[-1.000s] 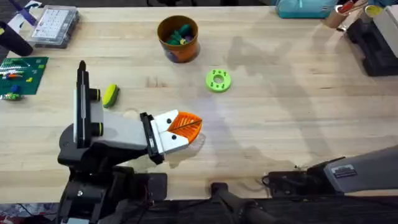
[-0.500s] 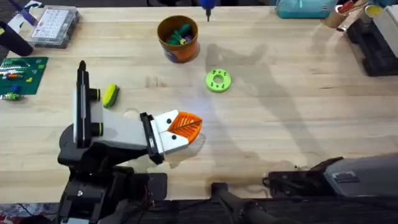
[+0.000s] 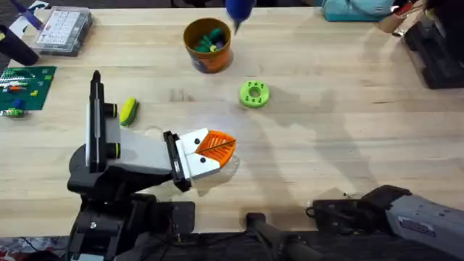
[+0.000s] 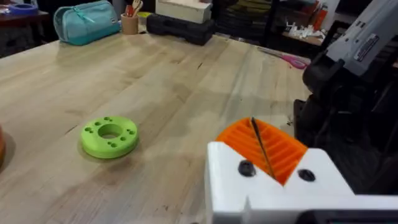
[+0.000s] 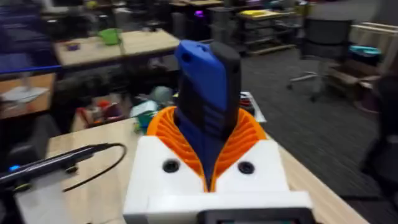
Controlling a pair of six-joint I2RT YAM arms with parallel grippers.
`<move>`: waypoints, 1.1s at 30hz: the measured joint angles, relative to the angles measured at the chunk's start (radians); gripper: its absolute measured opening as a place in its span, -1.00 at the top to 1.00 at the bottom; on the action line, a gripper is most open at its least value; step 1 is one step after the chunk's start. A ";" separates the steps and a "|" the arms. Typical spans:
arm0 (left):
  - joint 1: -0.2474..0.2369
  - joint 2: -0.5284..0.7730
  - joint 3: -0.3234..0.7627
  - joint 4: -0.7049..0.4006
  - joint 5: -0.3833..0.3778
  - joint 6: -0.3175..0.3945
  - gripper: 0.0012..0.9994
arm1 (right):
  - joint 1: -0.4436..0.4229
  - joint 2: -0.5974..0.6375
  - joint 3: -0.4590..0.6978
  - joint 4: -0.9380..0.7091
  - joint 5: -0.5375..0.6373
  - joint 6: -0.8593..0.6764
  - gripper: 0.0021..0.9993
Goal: Pick up the gripper from the table and insert it into the empty holder that is missing its gripper. Then pick up a screw, insert it into the mounting hole, and use the screwdriver to tighten it. Finally, clean up the table by picking up the vegetable and placing it into the bucket.
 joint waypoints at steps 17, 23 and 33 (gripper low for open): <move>0.000 0.000 0.000 0.000 0.000 0.000 0.97 | 0.139 0.057 -0.081 0.170 -0.326 0.115 0.95; 0.000 0.000 0.000 0.000 0.000 0.000 0.97 | 0.169 0.057 -0.081 0.171 -0.338 0.098 0.95; 0.000 0.000 0.000 0.000 0.000 0.000 0.97 | 0.216 0.057 -0.081 0.178 -0.347 0.072 0.95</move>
